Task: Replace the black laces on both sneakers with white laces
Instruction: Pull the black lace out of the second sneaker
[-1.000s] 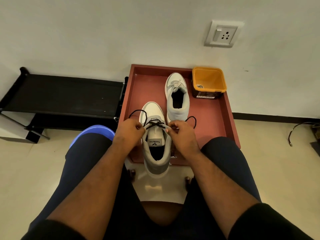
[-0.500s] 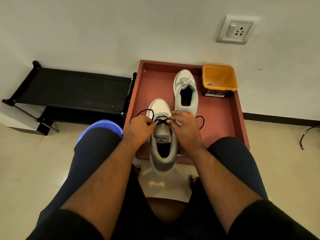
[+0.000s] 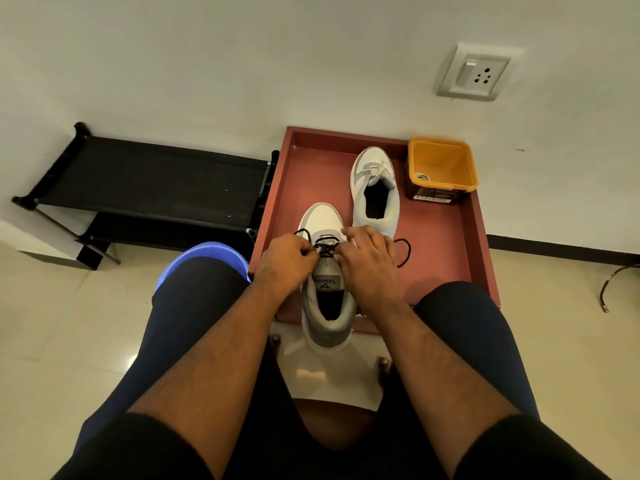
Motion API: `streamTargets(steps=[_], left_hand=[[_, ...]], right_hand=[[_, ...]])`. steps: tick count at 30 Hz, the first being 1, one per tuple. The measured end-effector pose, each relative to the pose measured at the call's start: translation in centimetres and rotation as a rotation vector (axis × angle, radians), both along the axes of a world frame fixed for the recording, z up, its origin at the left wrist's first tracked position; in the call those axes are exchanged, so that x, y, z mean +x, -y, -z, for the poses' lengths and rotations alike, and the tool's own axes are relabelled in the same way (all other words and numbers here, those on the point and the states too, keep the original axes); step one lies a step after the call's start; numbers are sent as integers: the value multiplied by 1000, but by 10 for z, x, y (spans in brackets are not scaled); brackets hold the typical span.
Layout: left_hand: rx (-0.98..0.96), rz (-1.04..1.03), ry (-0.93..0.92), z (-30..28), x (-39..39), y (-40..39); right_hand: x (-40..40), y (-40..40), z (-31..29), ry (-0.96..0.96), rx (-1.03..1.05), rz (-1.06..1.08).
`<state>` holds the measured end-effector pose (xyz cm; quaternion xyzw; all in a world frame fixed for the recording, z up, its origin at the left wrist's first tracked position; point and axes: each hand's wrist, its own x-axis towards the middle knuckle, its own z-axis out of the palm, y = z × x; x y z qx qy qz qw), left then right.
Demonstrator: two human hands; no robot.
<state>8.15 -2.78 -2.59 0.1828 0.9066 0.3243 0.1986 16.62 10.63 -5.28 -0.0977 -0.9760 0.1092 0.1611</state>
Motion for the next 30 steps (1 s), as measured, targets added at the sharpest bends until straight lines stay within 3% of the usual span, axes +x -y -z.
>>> streamTargets(steps=[2, 7, 8, 10, 13, 15, 22, 27, 30], left_hand=[[-4, -3, 9, 0, -1, 1], [-118, 62, -23, -5, 0, -2], [-140, 70, -33, -6, 0, -3], [-163, 73, -52, -8, 2, -5], [-170, 78, -73, -10, 4, -6], [-150, 87, -80, -10, 5, -6], [-123, 100, -101, -11, 5, -5], [-117, 85, -57, -11, 1, -3], [-112, 79, -49, -12, 3, -4]], right_hand=[[4, -9, -3, -60, -146, 126], [11, -37, -15, -346, -780, 596], [13, -39, -17, -341, -761, 590], [14, -33, -17, -292, -567, 386], [9, -10, -6, -59, -239, 64], [6, 5, 7, 61, -118, 0], [2, 4, 5, 14, -130, 99], [9, -26, -14, -379, -532, 422], [13, -40, -19, -433, -540, 549]])
